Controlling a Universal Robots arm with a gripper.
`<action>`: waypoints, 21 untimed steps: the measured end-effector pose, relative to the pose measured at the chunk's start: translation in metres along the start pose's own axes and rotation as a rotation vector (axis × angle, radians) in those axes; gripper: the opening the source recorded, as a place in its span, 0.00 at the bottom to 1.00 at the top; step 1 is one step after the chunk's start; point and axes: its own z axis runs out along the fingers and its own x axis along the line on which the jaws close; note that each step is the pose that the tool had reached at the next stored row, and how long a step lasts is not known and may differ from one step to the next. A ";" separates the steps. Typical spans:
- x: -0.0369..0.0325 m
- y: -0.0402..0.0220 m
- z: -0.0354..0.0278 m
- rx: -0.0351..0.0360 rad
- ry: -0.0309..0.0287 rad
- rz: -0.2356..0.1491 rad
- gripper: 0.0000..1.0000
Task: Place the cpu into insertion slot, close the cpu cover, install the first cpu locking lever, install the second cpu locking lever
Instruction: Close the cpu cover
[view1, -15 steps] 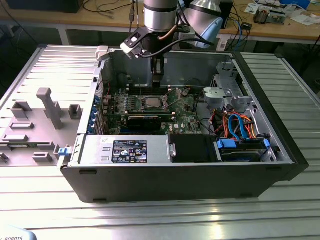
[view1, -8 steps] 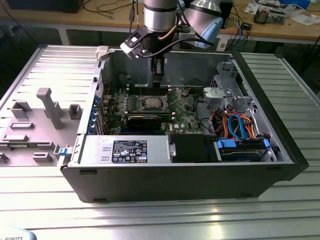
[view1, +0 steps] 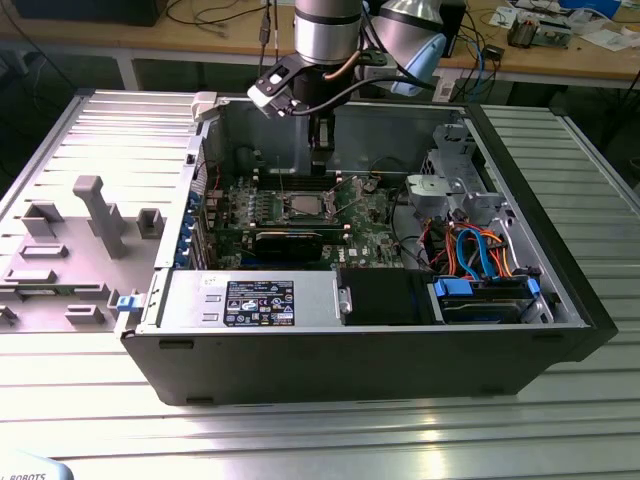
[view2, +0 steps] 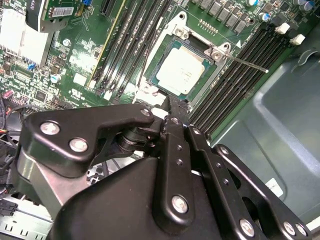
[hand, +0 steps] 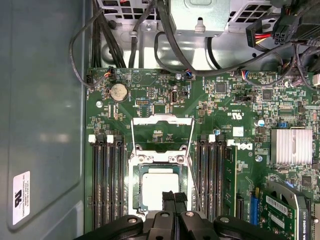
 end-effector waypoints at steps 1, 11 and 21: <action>0.0000 0.0001 0.0000 0.0000 0.0000 0.000 0.11; 0.0000 0.0032 0.0000 0.0000 0.0000 0.000 0.11; -0.0001 0.0088 0.0001 0.0000 0.0000 0.000 0.11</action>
